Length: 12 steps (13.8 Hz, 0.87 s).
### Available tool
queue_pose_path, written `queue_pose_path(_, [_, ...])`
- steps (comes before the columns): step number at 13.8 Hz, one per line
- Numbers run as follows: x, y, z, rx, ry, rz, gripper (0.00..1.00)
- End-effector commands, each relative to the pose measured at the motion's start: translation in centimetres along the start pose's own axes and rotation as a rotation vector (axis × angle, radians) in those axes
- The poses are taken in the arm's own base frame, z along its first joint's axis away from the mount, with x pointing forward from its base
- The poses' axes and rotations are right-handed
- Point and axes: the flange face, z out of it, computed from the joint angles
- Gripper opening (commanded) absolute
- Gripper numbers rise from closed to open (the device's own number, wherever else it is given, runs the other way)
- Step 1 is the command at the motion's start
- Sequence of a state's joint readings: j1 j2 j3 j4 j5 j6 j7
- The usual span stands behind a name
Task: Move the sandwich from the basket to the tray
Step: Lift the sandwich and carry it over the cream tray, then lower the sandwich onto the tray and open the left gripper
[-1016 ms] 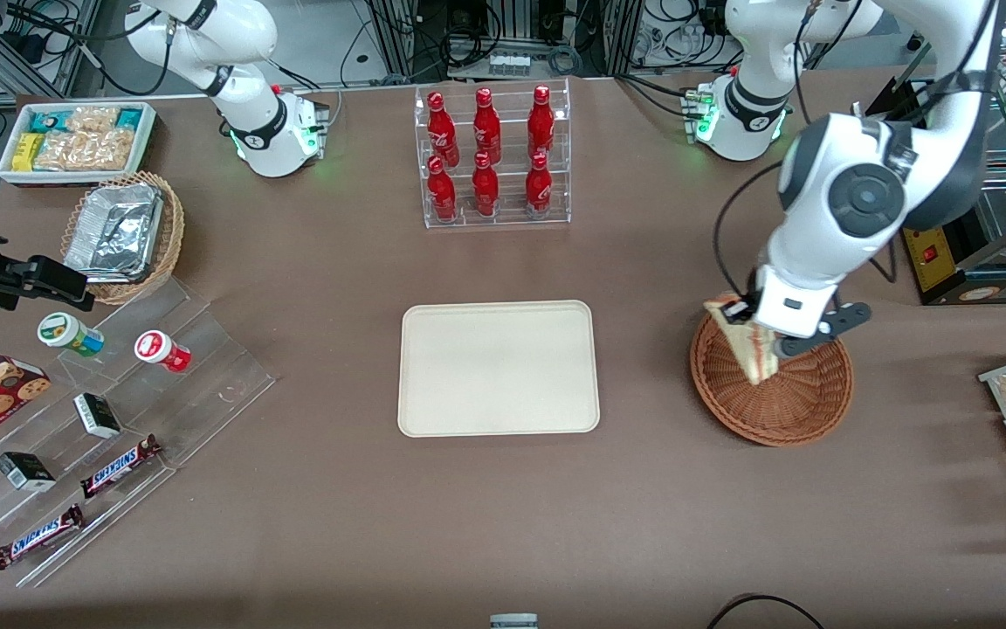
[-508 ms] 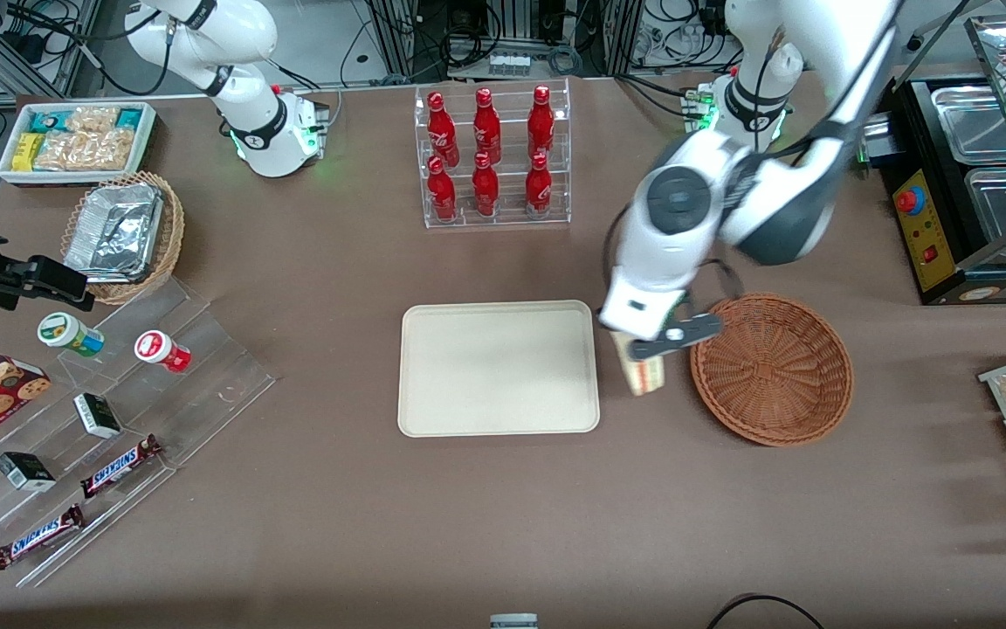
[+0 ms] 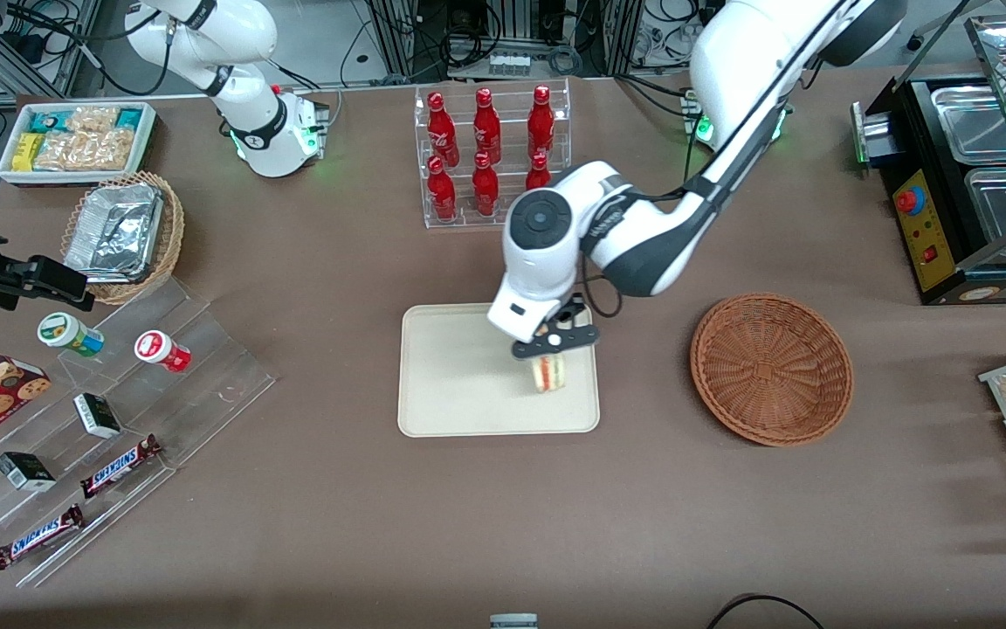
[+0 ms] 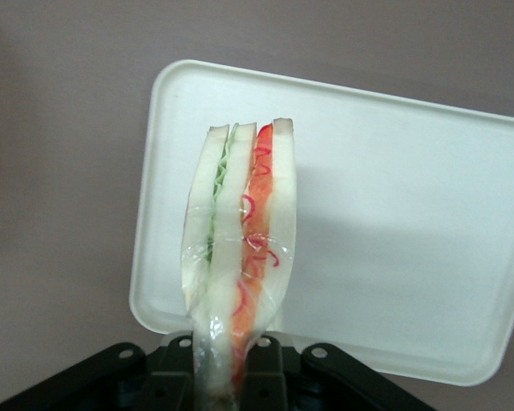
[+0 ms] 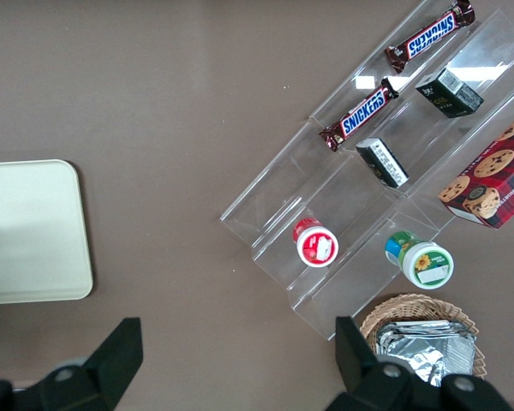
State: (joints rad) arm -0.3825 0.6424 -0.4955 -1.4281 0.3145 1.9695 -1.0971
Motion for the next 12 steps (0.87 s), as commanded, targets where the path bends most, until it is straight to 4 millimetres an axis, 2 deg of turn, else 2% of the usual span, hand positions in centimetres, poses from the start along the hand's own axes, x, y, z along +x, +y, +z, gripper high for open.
queue_pose_path(1, [-1.4,3.6,1.2,-0.002,0.020,0.041,0.00])
queue_pose_path(4, [-3.3,5.8,4.9,0.009,0.042,0.104,0.00])
queue_pose_path(6, [-3.0,5.7,6.8,0.017,0.034,0.095,0.00])
queue_pose_path(9, [-2.3,6.2,9.0,0.012,0.054,0.104,0.00])
queue_pose_path(12, [-3.0,7.8,9.8,-0.002,0.058,0.120,0.00])
